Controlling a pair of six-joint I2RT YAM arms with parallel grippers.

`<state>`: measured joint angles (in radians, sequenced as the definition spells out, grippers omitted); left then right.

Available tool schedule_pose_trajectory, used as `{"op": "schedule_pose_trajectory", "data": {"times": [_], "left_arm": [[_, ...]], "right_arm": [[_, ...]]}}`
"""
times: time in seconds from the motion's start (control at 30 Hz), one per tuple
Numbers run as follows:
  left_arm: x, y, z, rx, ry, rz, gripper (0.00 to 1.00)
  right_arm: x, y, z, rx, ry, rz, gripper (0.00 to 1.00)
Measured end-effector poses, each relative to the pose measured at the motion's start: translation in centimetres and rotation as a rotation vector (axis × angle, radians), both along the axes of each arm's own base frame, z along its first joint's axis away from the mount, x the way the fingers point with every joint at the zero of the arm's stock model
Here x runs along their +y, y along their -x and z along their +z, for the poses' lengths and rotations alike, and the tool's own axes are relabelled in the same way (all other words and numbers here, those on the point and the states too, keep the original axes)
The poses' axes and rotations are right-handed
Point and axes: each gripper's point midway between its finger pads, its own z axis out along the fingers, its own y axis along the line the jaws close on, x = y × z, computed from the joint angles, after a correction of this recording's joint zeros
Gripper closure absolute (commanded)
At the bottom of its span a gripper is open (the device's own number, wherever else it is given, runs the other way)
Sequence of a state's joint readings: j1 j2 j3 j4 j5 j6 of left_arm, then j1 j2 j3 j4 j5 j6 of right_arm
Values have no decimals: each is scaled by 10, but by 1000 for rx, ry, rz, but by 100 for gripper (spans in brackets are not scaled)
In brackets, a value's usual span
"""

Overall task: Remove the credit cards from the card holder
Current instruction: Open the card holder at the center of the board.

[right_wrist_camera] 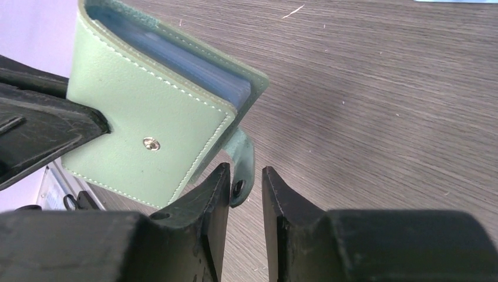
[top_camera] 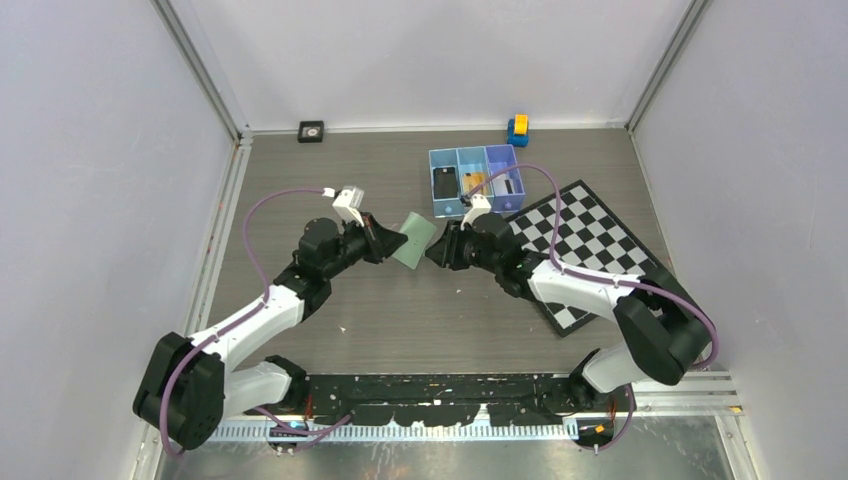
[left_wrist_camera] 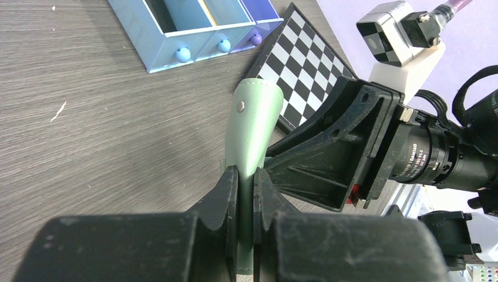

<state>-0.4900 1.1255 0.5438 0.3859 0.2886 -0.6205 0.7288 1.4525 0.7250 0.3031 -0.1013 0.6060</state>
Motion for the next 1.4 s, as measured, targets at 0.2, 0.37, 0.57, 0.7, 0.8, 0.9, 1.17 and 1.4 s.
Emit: {"op": "schedule_pose_trajectory", "data": {"times": [0.2,0.37,0.57,0.7,0.8,0.9,1.17,1.4], "left_arm": [[0,0,0,0,0,0,96],[4,-4,-10,29,-24,33,57],[19,-20,-41,145,-131,147,37],[14,-34,-62,238,-220,149,37],[9,-42,-81,297,-277,132,36],[9,-40,-103,360,-328,110,35],[5,-28,-119,402,-368,28,11],[-10,-20,-114,348,-378,-58,5]], "right_arm": [[1,-3,-6,20,23,-8,99],[-2,-2,-11,35,39,-17,100],[-7,-3,-17,46,70,-37,100],[-7,-10,-23,71,106,-50,99],[-5,-16,-34,98,137,-53,99],[-8,-14,-46,126,170,-53,100],[-11,-12,-50,135,188,-49,100],[-10,-11,-50,136,184,-39,100]]}}
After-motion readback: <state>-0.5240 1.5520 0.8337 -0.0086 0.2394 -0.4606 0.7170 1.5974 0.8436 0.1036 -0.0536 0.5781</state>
